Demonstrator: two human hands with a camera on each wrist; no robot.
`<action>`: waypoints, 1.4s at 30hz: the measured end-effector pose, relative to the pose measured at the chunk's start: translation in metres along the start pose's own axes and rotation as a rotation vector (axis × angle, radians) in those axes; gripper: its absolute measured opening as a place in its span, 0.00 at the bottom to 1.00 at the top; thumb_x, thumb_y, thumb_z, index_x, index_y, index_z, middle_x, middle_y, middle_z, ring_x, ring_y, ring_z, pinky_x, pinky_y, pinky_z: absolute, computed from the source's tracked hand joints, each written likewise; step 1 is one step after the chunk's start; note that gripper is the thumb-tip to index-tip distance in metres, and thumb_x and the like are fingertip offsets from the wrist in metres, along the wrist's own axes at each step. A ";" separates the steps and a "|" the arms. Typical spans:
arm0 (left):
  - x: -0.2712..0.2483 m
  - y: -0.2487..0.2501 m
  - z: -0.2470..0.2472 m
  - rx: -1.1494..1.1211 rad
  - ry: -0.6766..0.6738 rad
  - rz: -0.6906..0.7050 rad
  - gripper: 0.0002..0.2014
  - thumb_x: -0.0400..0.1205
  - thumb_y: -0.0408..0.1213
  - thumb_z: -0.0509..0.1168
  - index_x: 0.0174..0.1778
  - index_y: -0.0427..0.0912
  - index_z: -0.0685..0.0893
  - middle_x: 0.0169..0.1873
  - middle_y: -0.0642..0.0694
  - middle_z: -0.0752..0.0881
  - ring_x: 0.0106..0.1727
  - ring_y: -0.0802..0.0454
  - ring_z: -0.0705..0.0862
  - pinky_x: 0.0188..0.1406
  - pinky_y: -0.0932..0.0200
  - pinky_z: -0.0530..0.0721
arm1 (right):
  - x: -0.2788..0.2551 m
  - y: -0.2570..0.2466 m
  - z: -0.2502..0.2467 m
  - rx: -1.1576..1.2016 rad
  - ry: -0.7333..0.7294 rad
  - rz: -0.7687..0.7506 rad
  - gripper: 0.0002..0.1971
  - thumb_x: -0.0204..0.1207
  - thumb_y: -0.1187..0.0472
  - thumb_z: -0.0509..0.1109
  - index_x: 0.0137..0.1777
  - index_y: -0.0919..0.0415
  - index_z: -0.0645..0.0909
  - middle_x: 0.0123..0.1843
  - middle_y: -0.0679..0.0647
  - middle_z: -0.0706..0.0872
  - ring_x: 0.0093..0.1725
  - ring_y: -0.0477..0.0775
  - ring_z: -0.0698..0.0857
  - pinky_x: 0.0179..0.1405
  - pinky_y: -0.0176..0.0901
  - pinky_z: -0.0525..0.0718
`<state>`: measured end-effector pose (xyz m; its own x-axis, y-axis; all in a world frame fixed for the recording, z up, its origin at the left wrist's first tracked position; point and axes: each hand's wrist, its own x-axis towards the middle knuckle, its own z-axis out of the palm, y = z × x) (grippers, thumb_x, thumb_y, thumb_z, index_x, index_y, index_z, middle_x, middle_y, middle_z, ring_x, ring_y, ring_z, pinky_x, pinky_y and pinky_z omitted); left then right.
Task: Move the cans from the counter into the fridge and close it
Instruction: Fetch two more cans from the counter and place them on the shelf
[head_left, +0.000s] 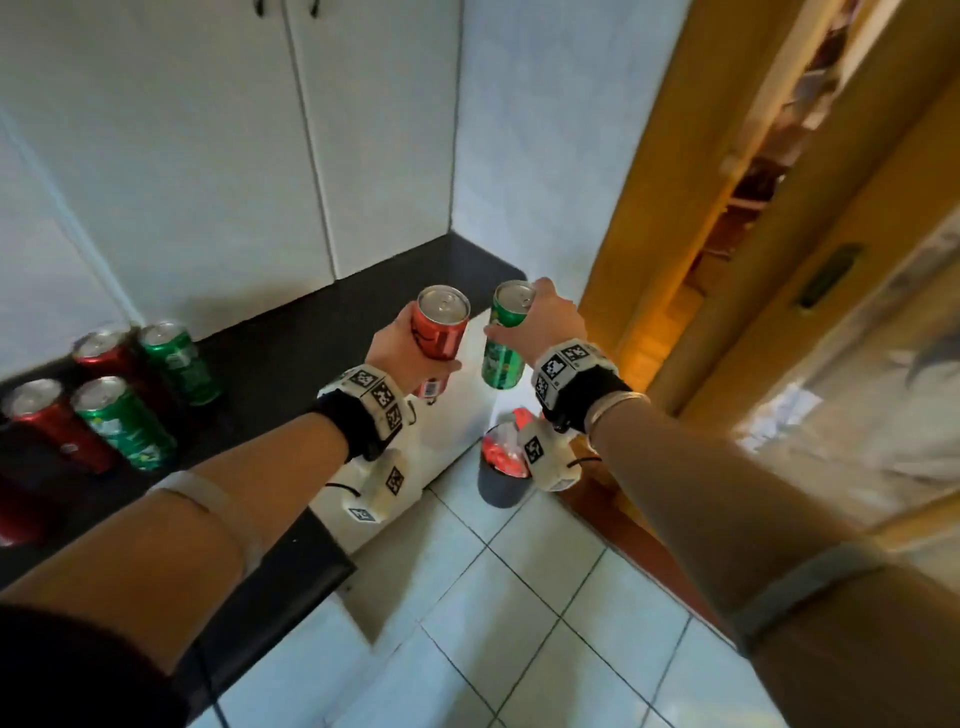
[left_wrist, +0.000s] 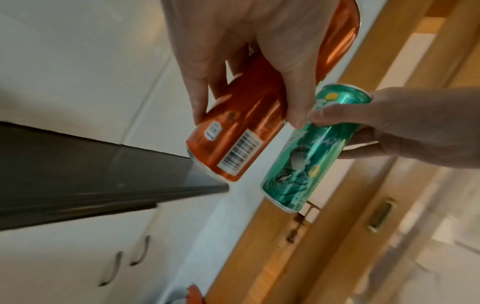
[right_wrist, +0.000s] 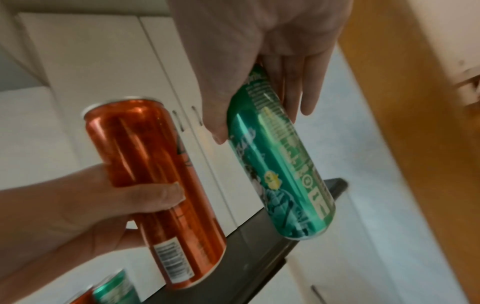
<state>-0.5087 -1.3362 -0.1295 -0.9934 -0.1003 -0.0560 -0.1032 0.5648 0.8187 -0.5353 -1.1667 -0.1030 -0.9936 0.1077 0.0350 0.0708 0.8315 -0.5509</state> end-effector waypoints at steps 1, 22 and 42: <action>0.002 0.014 0.019 -0.006 -0.037 0.019 0.38 0.64 0.35 0.80 0.69 0.47 0.71 0.65 0.45 0.82 0.69 0.47 0.78 0.71 0.50 0.71 | -0.002 0.019 -0.014 -0.005 0.028 0.035 0.35 0.67 0.45 0.77 0.69 0.57 0.67 0.61 0.57 0.84 0.58 0.59 0.85 0.45 0.45 0.83; -0.122 0.299 0.462 0.001 -0.793 0.469 0.39 0.61 0.36 0.81 0.69 0.42 0.73 0.64 0.43 0.83 0.67 0.45 0.79 0.70 0.54 0.72 | -0.168 0.452 -0.298 -0.028 0.489 0.767 0.35 0.65 0.43 0.78 0.68 0.58 0.69 0.59 0.57 0.85 0.56 0.59 0.85 0.50 0.50 0.87; -0.344 0.515 0.757 0.025 -1.458 1.021 0.38 0.61 0.35 0.82 0.67 0.47 0.74 0.60 0.47 0.85 0.61 0.47 0.82 0.65 0.52 0.78 | -0.375 0.660 -0.471 -0.191 0.960 1.360 0.34 0.68 0.41 0.75 0.68 0.55 0.67 0.62 0.57 0.85 0.56 0.58 0.86 0.42 0.39 0.78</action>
<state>-0.2579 -0.3903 -0.1209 0.1093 0.9940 -0.0038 0.5371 -0.0558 0.8417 -0.0739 -0.4018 -0.0865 0.2012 0.9678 0.1516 0.8565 -0.0987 -0.5065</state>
